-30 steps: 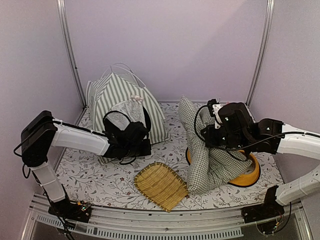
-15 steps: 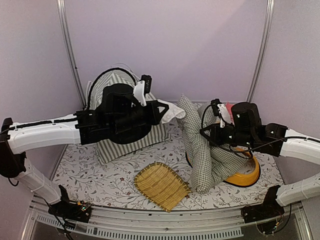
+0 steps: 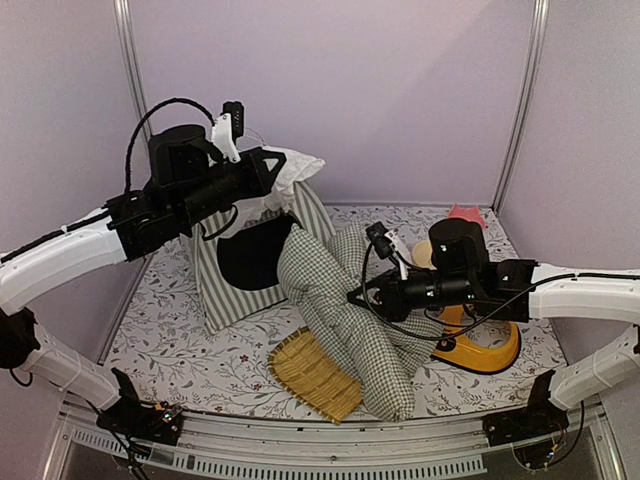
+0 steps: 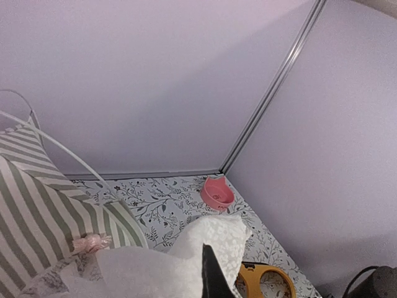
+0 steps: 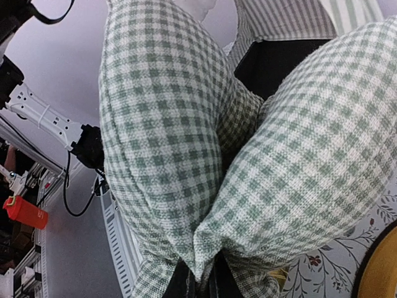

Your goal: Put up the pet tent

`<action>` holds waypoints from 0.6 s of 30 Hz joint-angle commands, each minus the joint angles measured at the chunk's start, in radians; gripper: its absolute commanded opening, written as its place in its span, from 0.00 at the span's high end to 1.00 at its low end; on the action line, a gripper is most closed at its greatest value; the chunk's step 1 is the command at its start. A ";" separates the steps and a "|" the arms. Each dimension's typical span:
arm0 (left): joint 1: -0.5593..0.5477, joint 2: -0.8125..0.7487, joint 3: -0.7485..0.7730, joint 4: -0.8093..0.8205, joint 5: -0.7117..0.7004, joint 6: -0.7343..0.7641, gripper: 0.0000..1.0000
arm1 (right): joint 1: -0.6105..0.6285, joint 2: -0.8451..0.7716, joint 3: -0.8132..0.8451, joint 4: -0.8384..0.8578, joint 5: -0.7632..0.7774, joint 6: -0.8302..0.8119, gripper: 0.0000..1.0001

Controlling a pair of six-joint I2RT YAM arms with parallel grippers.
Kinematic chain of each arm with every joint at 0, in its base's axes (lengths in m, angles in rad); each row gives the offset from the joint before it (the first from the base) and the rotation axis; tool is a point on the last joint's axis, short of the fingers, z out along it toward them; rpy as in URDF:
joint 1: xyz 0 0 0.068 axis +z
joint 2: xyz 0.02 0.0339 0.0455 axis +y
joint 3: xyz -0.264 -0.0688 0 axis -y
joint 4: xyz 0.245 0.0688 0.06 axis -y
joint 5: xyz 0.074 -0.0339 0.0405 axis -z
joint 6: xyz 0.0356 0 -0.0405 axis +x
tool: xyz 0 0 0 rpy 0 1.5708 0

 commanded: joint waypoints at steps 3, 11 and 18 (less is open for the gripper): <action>0.040 -0.042 0.015 0.008 0.100 0.047 1.00 | 0.013 0.134 0.116 0.187 -0.102 0.001 1.00; 0.016 -0.013 0.072 0.049 0.244 0.023 1.00 | -0.012 0.263 0.239 0.295 -0.084 0.032 1.00; -0.071 0.044 0.190 0.044 0.278 0.054 1.00 | -0.024 0.264 0.252 0.297 -0.093 0.056 1.00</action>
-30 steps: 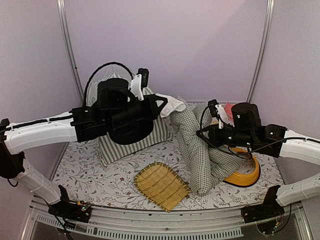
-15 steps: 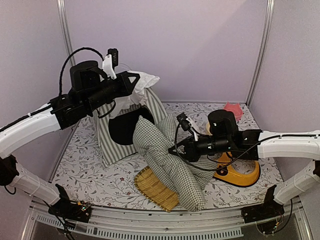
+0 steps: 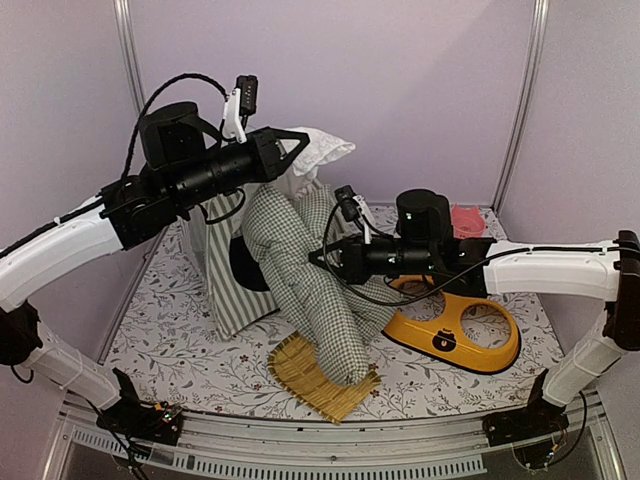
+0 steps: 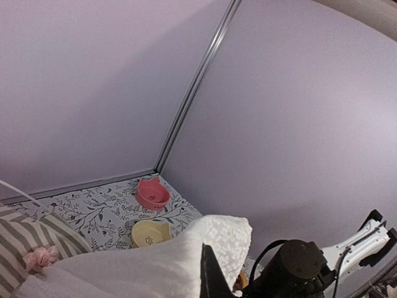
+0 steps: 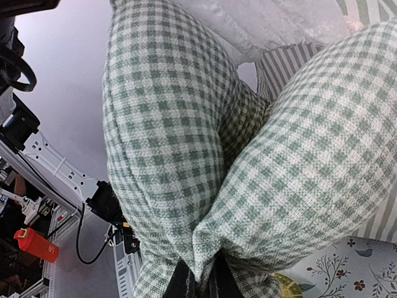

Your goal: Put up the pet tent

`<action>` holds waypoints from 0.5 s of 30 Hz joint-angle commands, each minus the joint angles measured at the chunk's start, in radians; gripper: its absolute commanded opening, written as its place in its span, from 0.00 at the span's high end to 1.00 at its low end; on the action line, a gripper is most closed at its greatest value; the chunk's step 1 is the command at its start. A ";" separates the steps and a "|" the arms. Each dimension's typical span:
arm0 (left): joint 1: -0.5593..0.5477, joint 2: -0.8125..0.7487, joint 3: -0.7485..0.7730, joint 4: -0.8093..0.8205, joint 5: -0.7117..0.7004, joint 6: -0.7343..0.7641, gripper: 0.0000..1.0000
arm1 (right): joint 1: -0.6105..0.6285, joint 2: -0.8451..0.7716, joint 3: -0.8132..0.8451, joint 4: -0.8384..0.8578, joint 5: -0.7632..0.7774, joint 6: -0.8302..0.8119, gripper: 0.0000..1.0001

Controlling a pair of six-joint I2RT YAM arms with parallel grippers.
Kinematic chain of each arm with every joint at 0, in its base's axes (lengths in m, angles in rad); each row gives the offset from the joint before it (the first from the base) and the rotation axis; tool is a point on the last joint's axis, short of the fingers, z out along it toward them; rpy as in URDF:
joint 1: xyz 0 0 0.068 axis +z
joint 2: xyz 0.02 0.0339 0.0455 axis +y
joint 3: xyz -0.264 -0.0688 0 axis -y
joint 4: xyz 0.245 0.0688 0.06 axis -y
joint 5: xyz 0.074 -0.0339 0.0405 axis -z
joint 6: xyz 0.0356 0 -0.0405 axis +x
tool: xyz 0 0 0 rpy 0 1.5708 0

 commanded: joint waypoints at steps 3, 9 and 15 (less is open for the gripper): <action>-0.077 0.048 0.098 0.045 0.062 0.030 1.00 | -0.005 -0.045 -0.004 0.069 -0.011 0.034 1.00; -0.134 0.061 0.097 0.071 0.078 0.029 1.00 | -0.014 -0.062 -0.054 0.055 0.013 0.078 1.00; -0.180 0.049 0.057 0.100 0.083 0.026 1.00 | -0.060 0.044 -0.049 0.067 0.000 0.173 1.00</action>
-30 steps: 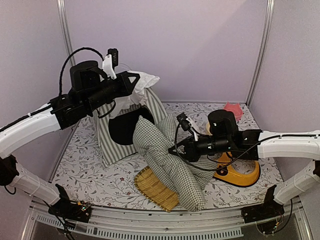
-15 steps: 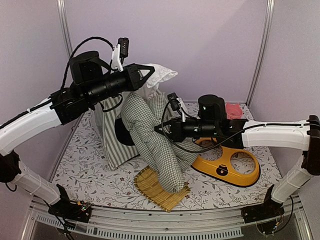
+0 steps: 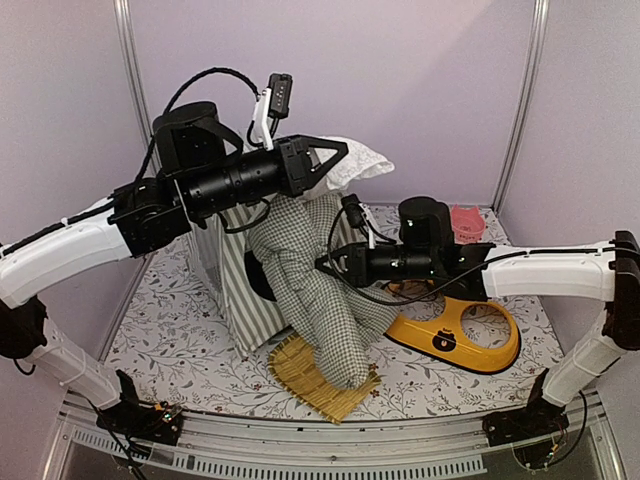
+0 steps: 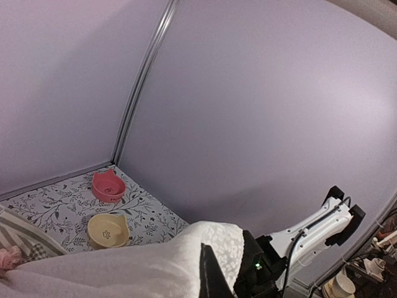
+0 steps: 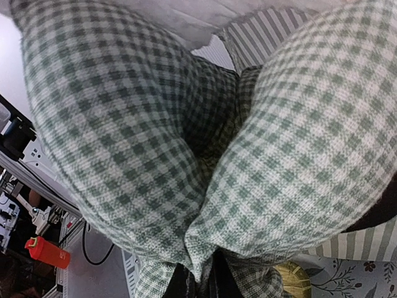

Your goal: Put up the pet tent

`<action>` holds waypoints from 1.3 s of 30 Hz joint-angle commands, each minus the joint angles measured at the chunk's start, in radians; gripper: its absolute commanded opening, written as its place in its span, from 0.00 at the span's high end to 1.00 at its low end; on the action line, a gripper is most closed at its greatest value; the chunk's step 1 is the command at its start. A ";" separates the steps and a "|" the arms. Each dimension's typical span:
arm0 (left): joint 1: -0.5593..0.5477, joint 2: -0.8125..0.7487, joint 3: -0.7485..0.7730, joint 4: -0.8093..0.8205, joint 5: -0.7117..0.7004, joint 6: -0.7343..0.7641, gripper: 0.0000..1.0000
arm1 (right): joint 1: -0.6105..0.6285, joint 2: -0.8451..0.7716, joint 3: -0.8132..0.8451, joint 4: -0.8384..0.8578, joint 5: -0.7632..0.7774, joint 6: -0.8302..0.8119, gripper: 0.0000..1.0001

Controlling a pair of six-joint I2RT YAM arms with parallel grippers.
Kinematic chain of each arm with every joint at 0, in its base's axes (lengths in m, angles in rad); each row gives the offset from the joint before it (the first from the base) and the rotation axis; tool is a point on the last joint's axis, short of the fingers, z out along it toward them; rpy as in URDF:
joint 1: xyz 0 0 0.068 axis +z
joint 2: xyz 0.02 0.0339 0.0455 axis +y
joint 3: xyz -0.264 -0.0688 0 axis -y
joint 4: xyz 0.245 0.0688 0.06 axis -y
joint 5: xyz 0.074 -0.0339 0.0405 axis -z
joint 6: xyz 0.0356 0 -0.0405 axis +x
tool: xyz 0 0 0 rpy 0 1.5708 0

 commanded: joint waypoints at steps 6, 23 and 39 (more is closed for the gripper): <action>-0.054 -0.027 -0.038 0.100 0.037 0.013 1.00 | -0.100 0.146 0.029 0.024 0.064 0.211 1.00; -0.017 -0.211 -0.185 -0.119 -0.510 0.074 1.00 | -0.085 0.315 0.116 -0.097 0.162 0.258 1.00; 0.125 -0.204 -0.300 -0.297 -0.818 -0.003 1.00 | -0.053 0.349 0.168 -0.166 0.190 0.219 1.00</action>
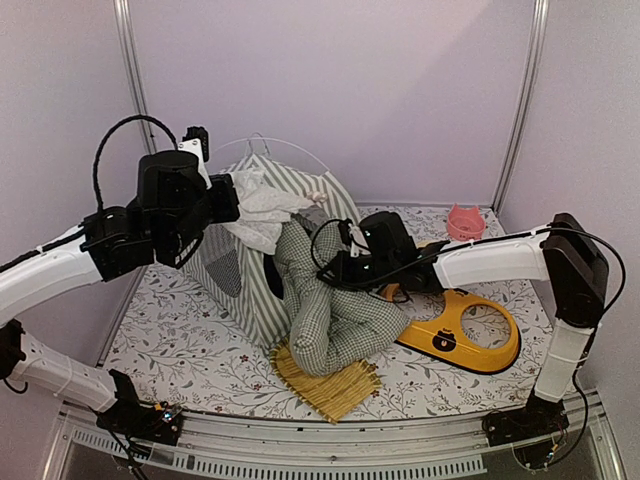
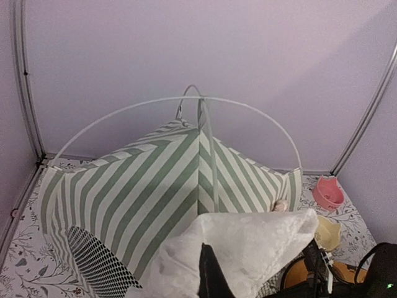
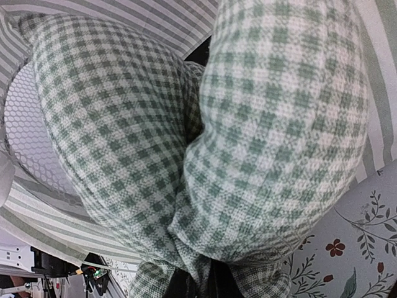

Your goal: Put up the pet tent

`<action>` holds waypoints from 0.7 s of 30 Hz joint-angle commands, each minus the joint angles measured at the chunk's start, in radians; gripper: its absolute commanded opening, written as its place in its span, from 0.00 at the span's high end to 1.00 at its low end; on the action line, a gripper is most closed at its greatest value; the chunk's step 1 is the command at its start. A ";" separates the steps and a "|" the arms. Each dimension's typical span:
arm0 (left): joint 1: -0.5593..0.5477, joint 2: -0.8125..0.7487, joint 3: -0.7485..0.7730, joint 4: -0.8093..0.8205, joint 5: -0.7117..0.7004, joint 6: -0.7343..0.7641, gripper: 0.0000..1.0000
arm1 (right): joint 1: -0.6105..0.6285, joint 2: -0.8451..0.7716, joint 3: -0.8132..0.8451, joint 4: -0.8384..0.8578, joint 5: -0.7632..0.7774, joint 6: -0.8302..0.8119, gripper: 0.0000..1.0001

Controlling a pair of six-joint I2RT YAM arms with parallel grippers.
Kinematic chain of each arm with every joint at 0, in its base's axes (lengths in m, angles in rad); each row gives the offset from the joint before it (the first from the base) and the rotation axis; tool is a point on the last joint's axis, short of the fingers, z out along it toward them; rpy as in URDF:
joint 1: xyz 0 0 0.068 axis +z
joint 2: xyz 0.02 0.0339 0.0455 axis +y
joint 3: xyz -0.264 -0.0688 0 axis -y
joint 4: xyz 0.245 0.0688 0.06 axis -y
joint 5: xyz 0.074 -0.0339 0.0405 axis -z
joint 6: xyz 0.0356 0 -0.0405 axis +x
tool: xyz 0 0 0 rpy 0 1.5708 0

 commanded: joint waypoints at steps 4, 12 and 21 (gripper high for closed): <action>0.049 0.037 -0.028 -0.024 0.023 -0.038 0.95 | 0.012 0.027 0.016 -0.054 0.030 -0.020 1.00; 0.111 0.035 -0.076 0.041 0.174 -0.065 0.76 | 0.017 0.028 0.051 -0.068 0.039 -0.031 1.00; 0.172 -0.050 -0.209 0.198 0.394 -0.165 0.65 | 0.022 0.042 0.072 -0.086 0.041 -0.039 1.00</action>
